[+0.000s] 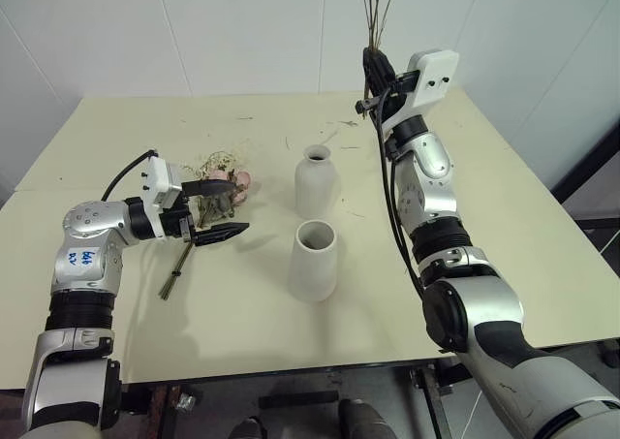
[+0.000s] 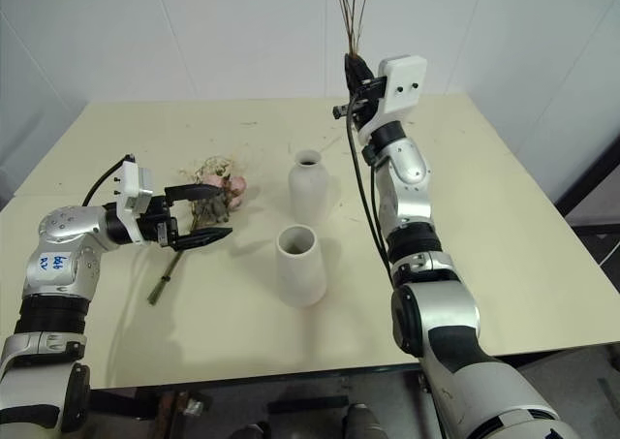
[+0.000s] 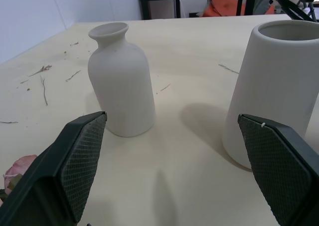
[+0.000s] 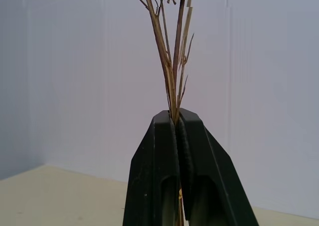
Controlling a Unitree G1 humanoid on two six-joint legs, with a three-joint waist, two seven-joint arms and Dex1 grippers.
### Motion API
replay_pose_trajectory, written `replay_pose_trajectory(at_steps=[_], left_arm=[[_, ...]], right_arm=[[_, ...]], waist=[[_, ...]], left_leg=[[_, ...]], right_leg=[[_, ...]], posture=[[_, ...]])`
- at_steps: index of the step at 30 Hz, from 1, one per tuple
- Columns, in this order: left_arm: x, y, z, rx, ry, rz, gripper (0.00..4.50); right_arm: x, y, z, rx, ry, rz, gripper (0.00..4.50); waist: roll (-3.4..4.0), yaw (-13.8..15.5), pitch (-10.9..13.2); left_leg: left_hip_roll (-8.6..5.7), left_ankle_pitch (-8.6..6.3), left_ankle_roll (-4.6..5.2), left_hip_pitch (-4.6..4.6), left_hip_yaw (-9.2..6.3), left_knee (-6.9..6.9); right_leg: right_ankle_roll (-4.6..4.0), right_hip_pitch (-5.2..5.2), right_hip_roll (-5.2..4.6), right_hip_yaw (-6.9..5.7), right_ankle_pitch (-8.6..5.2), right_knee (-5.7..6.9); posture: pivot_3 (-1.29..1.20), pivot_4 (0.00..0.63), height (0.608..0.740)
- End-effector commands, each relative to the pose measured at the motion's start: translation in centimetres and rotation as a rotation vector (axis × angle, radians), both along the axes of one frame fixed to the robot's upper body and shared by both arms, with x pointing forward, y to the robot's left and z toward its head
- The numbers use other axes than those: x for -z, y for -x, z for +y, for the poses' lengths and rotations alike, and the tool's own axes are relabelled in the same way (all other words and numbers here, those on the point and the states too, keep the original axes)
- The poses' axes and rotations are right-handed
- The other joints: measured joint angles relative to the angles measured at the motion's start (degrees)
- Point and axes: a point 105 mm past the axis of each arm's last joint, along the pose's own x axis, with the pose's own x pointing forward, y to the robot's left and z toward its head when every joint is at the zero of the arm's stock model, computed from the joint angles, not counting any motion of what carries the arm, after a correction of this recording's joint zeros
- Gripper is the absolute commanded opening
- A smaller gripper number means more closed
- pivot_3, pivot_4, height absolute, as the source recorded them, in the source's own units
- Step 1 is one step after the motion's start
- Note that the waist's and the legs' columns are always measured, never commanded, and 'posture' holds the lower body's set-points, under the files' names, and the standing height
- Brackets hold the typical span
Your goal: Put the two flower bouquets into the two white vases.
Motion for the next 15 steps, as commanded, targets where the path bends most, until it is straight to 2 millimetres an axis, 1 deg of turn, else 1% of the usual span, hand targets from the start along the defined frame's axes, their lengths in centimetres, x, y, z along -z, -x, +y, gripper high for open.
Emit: replay_pose_trajectory(at_steps=[1,5,8,15], left_arm=[[-1.2,0.4,0.5,-0.015,0.007,-0.046,4.50],[-1.3,0.3,0.5,-0.017,0.007,-0.047,4.50],[-1.4,0.2,0.4,-0.018,0.007,-0.050,4.50],[-1.5,0.3,0.6,-0.027,0.007,-0.055,4.50]], right_arm=[[-0.7,0.8,1.5,-0.109,0.006,-0.026,0.03],[0.4,0.5,3.2,-0.170,0.063,0.034,0.03],[1.2,0.1,4.5,-0.184,0.118,0.079,0.03],[2.5,0.0,6.1,-0.224,0.203,0.118,0.03]], waist=[[0.00,-0.2,0.0],[0.01,-0.4,0.0],[0.01,-0.6,0.0],[0.01,-0.8,0.0]], left_leg=[[0.00,0.00,0.00,0.00,0.00,0.00],[0.00,0.01,-0.01,0.00,0.00,0.00],[0.00,0.01,-0.02,0.00,-0.01,0.00],[0.00,0.01,-0.02,0.00,-0.01,-0.01]], right_leg=[[0.00,0.00,0.00,0.00,0.00,0.00],[0.00,0.00,0.00,0.00,0.00,0.00],[0.00,0.00,0.00,0.00,0.00,0.01],[0.00,0.00,0.00,0.00,0.00,0.00]], posture=[[0.00,0.150,0.740],[0.00,0.150,0.740],[0.00,0.150,0.740],[0.00,0.150,0.740]])
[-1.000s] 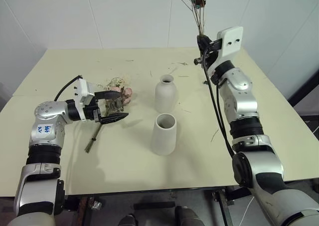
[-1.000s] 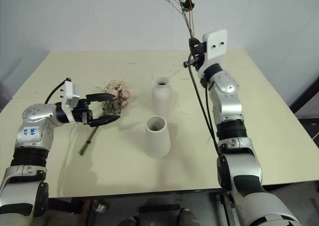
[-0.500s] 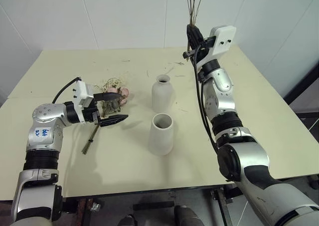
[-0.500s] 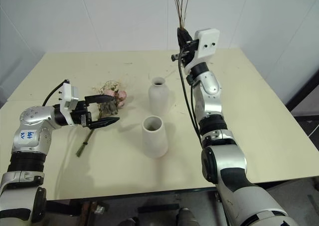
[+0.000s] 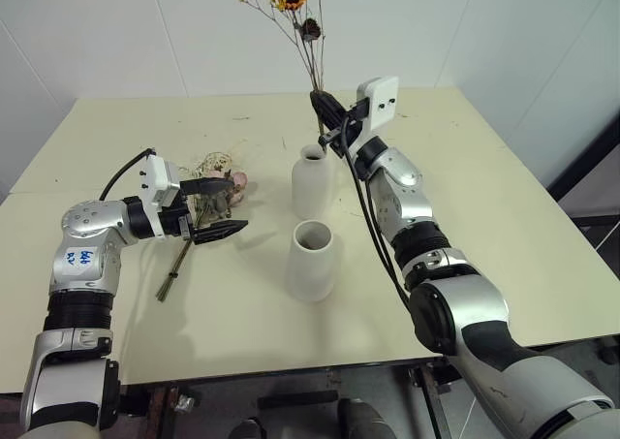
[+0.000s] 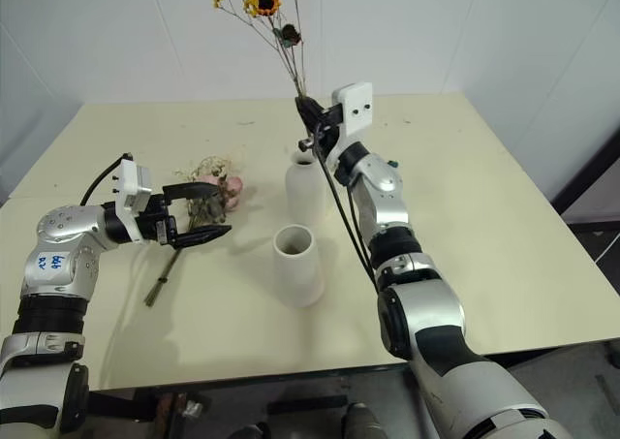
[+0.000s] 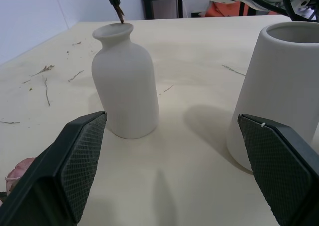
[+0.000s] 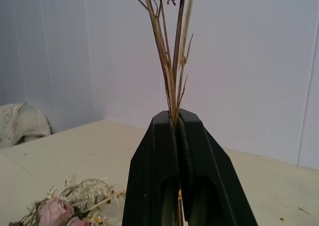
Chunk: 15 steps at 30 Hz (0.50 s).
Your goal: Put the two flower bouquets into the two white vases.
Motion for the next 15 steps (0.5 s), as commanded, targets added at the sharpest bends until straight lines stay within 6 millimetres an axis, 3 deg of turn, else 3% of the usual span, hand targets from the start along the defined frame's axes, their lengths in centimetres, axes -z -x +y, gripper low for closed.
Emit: replay_pose_trajectory(at_steps=[1,10,15], left_arm=[[-1.4,0.5,0.5,-0.011,0.000,-0.056,4.50],[-1.4,0.6,0.8,-0.028,0.002,-0.061,4.50],[-1.4,0.7,1.0,-0.038,0.000,-0.059,4.50]], right_arm=[[-1.2,0.6,1.3,-0.043,0.027,-0.038,0.03],[-1.1,0.5,1.9,-0.054,0.035,-0.024,0.03],[0.6,0.1,1.8,-0.044,0.066,0.011,0.03]], waist=[[0.00,0.0,0.0],[0.00,0.0,0.0],[0.00,0.0,0.0]], left_leg=[[0.00,0.00,0.00,0.00,0.00,0.00],[0.00,0.00,-0.01,0.00,0.00,0.00],[0.00,0.00,-0.01,0.00,0.00,0.00]], right_leg=[[0.00,0.00,0.00,0.00,0.00,0.00],[0.00,0.00,0.00,0.00,0.00,0.01],[0.00,0.00,0.00,0.00,0.00,0.01]], posture=[[0.00,0.150,0.740],[0.00,0.150,0.740],[0.00,0.150,0.740]])
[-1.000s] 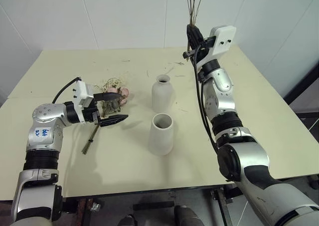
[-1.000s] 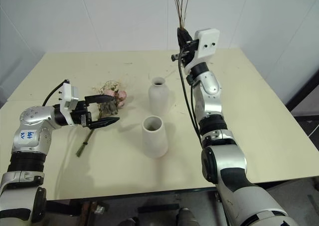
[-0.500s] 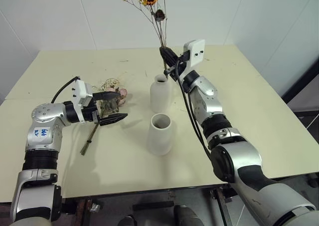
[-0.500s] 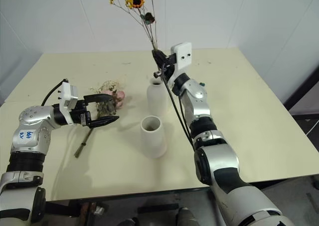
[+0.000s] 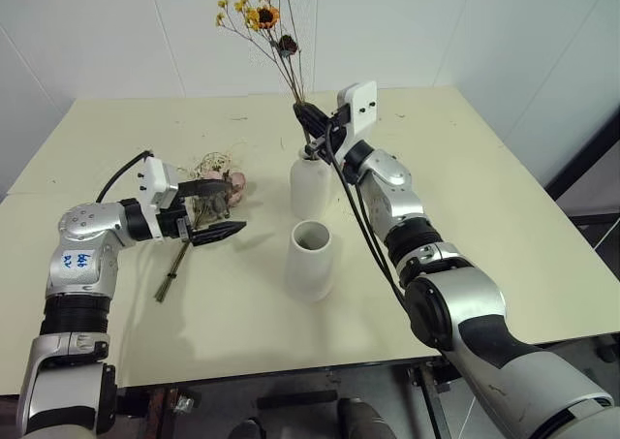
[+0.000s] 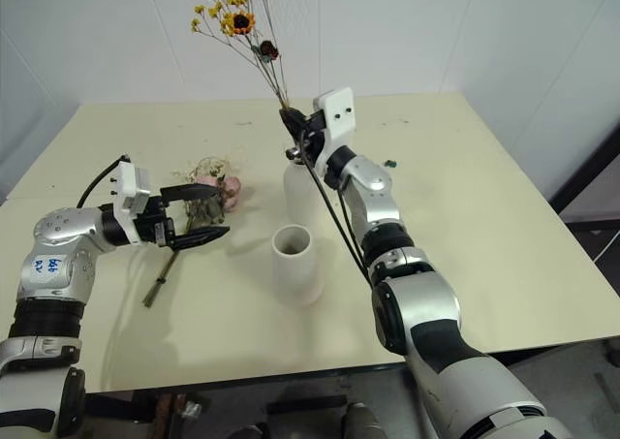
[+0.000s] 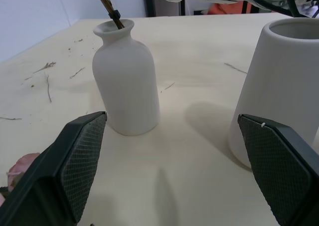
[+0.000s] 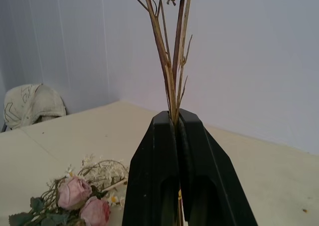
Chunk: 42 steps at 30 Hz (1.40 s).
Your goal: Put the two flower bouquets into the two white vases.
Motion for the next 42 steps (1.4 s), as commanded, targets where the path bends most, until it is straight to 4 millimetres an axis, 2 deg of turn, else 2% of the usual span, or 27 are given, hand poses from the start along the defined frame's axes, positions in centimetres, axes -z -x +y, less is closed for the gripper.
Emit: replay_pose_trajectory(at_steps=[1,12,17,20,26,31,34,40,42], left_arm=[[-1.4,0.5,0.6,-0.014,0.012,-0.054,4.50],[-1.5,0.2,0.5,-0.018,0.018,-0.058,4.50],[-1.6,0.1,0.5,-0.022,0.020,-0.063,4.50],[-1.7,0.0,0.5,-0.025,0.022,-0.067,4.50],[-1.7,-0.2,0.4,-0.025,0.026,-0.070,4.50],[-1.6,-0.3,0.3,-0.026,0.029,-0.070,4.50],[-1.7,-0.4,0.2,-0.025,0.030,-0.071,4.50],[-1.7,-0.9,0.3,-0.060,0.030,-0.052,4.50],[-1.7,-1.3,0.3,-0.078,0.035,-0.042,4.50]], right_arm=[[-0.3,0.2,0.1,-0.004,0.002,-0.027,0.03],[0.9,-0.5,-1.0,0.050,0.001,0.012,0.03],[0.8,-0.8,-1.5,0.084,-0.008,0.010,0.03],[0.4,-0.9,-1.8,0.097,-0.024,0.009,0.70],[-0.5,-0.6,-2.6,0.104,-0.032,-0.037,2.77],[-0.5,-0.1,-3.1,0.088,-0.013,-0.070,4.43],[-0.4,0.6,-3.5,0.068,0.024,-0.103,4.47],[1.1,3.9,-6.1,0.024,0.175,-0.101,4.47],[1.7,5.3,-7.9,0.030,0.235,-0.075,4.47]], waist=[[0.00,0.0,0.0],[0.00,0.0,0.0],[0.00,0.0,0.0],[0.00,0.0,0.0],[0.00,0.0,0.0],[0.00,0.0,0.0],[0.00,0.0,0.0],[0.00,0.9,0.0],[0.00,1.4,0.0]], left_leg=[[0.00,0.00,0.00,0.00,0.00,0.00],[0.00,0.00,0.00,0.00,0.00,0.00],[0.00,0.00,0.00,0.00,0.00,0.00],[0.00,0.00,0.00,0.00,0.00,-0.01],[0.00,0.00,-0.01,0.00,0.00,0.00],[0.00,0.00,-0.01,0.00,0.00,-0.01],[0.00,0.01,-0.01,0.00,0.00,0.00],[-0.01,0.00,-0.02,-0.04,-0.02,0.03],[-0.01,0.00,-0.02,-0.04,-0.02,0.05]], right_leg=[[0.00,0.00,0.00,0.00,0.00,0.00],[0.00,0.00,0.00,0.00,0.00,0.00],[0.00,0.00,0.00,0.00,0.00,0.00],[0.00,0.00,0.00,0.00,0.00,0.00],[-0.01,0.00,0.00,0.00,0.00,0.00],[-0.01,0.00,0.00,0.00,0.00,-0.01],[-0.01,0.00,0.00,0.00,0.00,0.01],[0.02,0.00,-0.01,0.00,-0.03,-0.01],[0.02,0.00,0.00,0.00,-0.03,0.01]], posture=[[0.00,0.150,0.740],[0.00,0.150,0.740],[0.00,0.150,0.740],[0.00,0.150,0.740],[0.00,0.150,0.740],[0.00,0.150,0.740],[0.00,0.150,0.740],[0.00,0.150,0.740],[0.00,0.150,0.740]])
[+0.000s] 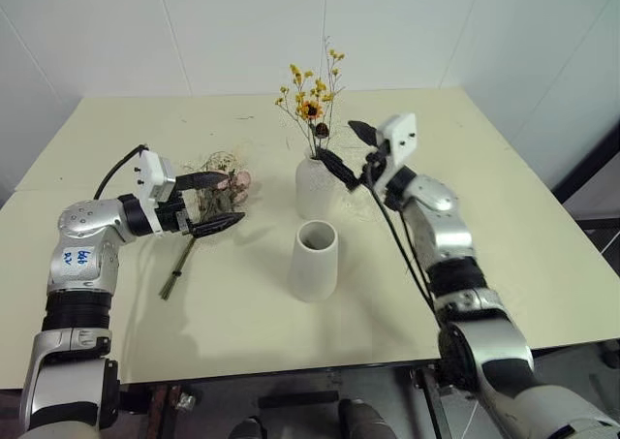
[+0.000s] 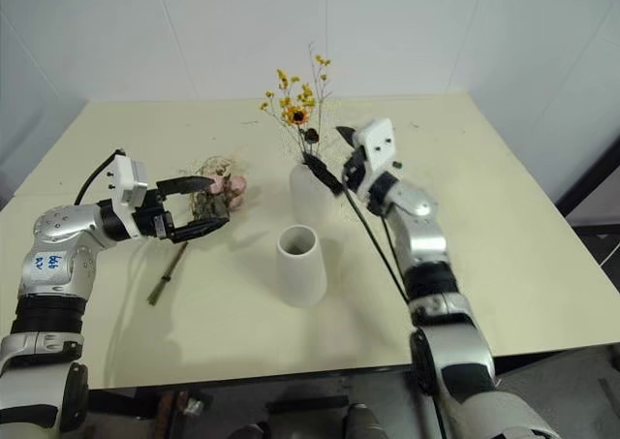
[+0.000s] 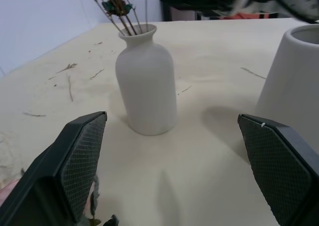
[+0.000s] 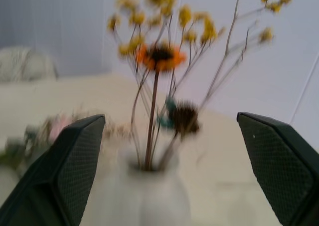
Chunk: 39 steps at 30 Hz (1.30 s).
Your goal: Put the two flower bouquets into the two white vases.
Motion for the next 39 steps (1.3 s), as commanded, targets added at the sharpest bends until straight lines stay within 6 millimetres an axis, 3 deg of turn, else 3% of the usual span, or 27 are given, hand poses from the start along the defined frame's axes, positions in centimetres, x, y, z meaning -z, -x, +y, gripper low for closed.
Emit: replay_pose_trajectory(at_steps=[1,11,18,26,33,39], left_arm=[[-1.2,-0.4,0.1,-0.034,-0.003,-0.026,4.50],[-0.8,-2.2,1.7,-0.294,0.046,0.122,4.50],[0.7,-3.2,2.4,-0.492,-0.063,0.288,4.50],[3.1,-3.0,2.8,-0.628,-0.205,0.528,4.50],[3.3,-2.7,3.7,-0.696,-0.282,0.646,4.50],[4.1,-3.5,3.2,-0.695,-0.366,0.711,4.50]], right_arm=[[-1.7,2.8,-1.3,-0.035,0.064,-0.037,4.47],[-1.5,10.2,-4.5,-0.191,0.175,0.080,4.47],[-0.9,15.1,-4.5,-0.395,0.227,0.213,4.47],[-1.4,14.3,-5.3,-0.335,0.233,0.167,4.47],[-1.5,13.9,-5.6,-0.308,0.230,0.160,4.47],[-1.5,13.5,-5.7,-0.295,0.233,0.156,4.47]], waist=[[0.00,0.4,0.0],[-0.03,0.9,0.0],[-0.05,1.4,0.0],[-0.07,2.2,0.0],[-0.08,2.2,0.0],[-0.08,2.2,0.0]], left_leg=[[0.00,0.00,0.00,0.01,0.00,0.01],[0.00,0.00,0.02,0.03,0.00,0.11],[0.00,0.00,0.03,0.04,0.00,0.12],[-0.01,0.00,0.03,0.03,0.00,0.15],[-0.01,-0.02,0.04,-0.02,0.00,0.11],[-0.02,-0.02,0.04,-0.01,0.01,0.12]], right_leg=[[0.00,0.00,0.01,0.00,0.00,0.01],[0.00,0.03,0.01,0.00,-0.01,-0.10],[0.00,0.04,0.01,0.01,-0.01,-0.11],[-0.01,0.05,0.03,0.00,-0.01,-0.19],[0.00,0.04,0.02,0.00,-0.01,-0.29],[-0.01,0.04,0.03,0.00,-0.01,-0.28]], posture=[[0.00,0.150,0.740],[0.00,0.150,0.740],[0.00,0.150,0.740],[0.00,0.150,0.740],[0.00,0.150,0.740],[0.00,0.150,0.740]])
